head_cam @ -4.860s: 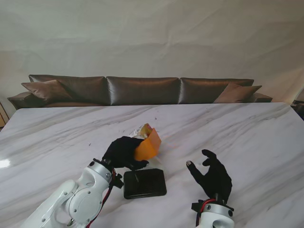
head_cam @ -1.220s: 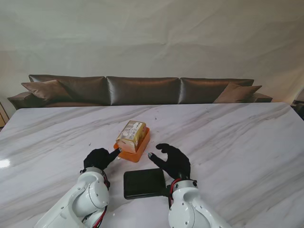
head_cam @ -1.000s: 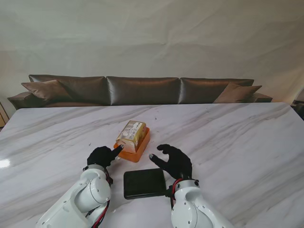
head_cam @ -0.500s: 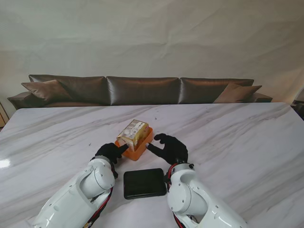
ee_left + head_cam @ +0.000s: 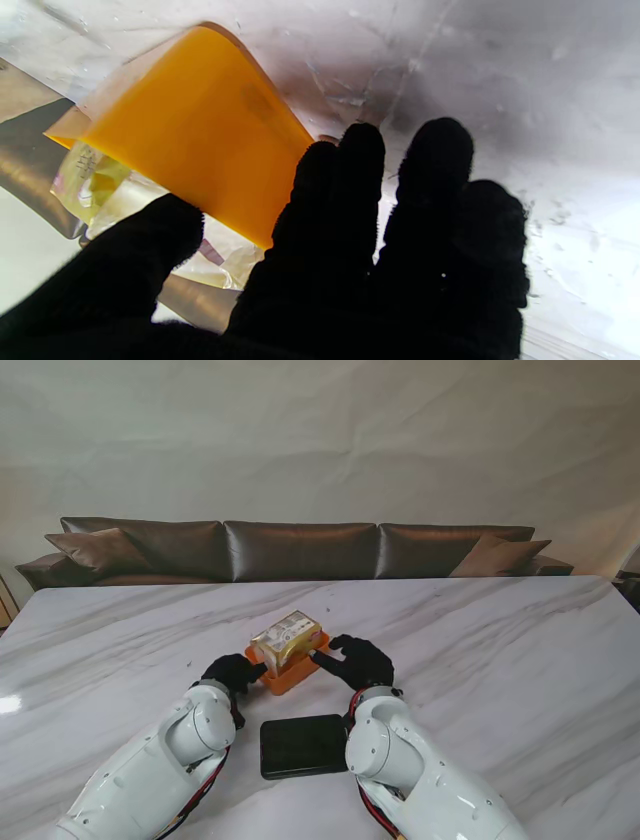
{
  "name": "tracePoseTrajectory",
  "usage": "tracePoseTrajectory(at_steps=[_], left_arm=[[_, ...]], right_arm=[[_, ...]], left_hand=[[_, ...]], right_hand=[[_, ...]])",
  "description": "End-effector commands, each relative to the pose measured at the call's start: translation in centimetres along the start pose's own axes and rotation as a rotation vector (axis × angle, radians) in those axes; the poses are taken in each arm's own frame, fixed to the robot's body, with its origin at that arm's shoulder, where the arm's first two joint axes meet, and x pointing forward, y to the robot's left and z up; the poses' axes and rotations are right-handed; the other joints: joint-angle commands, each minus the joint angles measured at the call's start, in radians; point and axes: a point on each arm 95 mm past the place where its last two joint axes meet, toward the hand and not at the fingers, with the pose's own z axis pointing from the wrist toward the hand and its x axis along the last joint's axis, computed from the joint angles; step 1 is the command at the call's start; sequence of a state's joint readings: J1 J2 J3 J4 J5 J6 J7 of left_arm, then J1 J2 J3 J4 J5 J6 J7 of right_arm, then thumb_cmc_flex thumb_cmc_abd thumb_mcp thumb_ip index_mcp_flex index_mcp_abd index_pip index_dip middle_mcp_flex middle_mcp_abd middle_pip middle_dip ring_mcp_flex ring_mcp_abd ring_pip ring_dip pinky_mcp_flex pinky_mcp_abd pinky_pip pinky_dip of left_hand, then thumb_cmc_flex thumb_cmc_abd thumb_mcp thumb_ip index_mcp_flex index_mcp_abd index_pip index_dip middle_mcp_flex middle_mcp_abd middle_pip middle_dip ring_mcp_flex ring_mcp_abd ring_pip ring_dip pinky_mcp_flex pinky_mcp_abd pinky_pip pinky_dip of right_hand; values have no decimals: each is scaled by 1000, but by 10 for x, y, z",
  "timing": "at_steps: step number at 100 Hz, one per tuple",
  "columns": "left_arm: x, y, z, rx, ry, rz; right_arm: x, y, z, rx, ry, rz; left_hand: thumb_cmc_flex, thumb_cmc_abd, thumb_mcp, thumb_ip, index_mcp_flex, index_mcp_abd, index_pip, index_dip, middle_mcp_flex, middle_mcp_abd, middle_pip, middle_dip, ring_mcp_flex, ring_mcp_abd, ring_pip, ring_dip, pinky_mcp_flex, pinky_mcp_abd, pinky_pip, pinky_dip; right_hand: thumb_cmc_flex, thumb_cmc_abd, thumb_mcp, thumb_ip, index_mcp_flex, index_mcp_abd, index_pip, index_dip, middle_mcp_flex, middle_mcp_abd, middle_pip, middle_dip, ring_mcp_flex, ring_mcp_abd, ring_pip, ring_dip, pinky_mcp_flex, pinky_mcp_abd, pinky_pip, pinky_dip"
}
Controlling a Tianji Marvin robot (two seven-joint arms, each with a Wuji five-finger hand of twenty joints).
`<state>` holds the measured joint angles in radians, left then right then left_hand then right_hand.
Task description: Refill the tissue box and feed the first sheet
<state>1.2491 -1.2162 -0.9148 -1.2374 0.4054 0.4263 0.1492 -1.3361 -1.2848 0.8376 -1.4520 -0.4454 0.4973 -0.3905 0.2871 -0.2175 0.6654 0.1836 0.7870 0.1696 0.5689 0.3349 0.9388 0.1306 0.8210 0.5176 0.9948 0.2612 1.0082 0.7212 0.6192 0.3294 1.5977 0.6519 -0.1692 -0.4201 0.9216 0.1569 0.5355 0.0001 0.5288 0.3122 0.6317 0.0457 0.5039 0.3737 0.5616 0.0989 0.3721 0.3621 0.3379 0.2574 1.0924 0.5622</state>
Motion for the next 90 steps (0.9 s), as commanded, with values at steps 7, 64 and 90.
tracePoseTrajectory(at_steps=[7, 64, 90], left_arm=[[-3, -2, 6, -26, 26, 9], [15, -4, 36, -70, 189, 55], [24, -1, 44, -52, 253, -3]], right_arm=[[-3, -3, 3, 22, -31, -4], [-26, -2, 23, 10, -179, -88], [-32, -10, 25, 42, -204, -97]], left_hand=[[36, -45, 62, 45, -63, -49, 11, 21, -50, -39, -5, 6, -37, 32, -1, 9, -36, -110, -7, 3], [50, -30, 67, 33, -101, -75, 29, 36, -77, -71, -2, 16, -78, 4, -1, 27, -84, -128, -29, 23], [71, -2, 17, -22, -81, -91, 39, 40, -64, -73, -1, 18, -72, 10, 4, 34, -86, -120, -33, 35]], right_hand=[[-1, -17, -20, -14, -27, -4, 1, -8, -41, -6, -1, -19, -24, -30, -9, -15, -11, -27, -7, 12], [27, -13, -39, -15, -38, 56, 8, -20, -31, 41, 6, -42, -12, 4, 18, -14, 6, -19, 12, 16], [33, -5, -45, -13, -21, 51, 25, -23, -3, 32, 24, -41, 15, 7, 36, -9, 21, -18, 28, 16]])
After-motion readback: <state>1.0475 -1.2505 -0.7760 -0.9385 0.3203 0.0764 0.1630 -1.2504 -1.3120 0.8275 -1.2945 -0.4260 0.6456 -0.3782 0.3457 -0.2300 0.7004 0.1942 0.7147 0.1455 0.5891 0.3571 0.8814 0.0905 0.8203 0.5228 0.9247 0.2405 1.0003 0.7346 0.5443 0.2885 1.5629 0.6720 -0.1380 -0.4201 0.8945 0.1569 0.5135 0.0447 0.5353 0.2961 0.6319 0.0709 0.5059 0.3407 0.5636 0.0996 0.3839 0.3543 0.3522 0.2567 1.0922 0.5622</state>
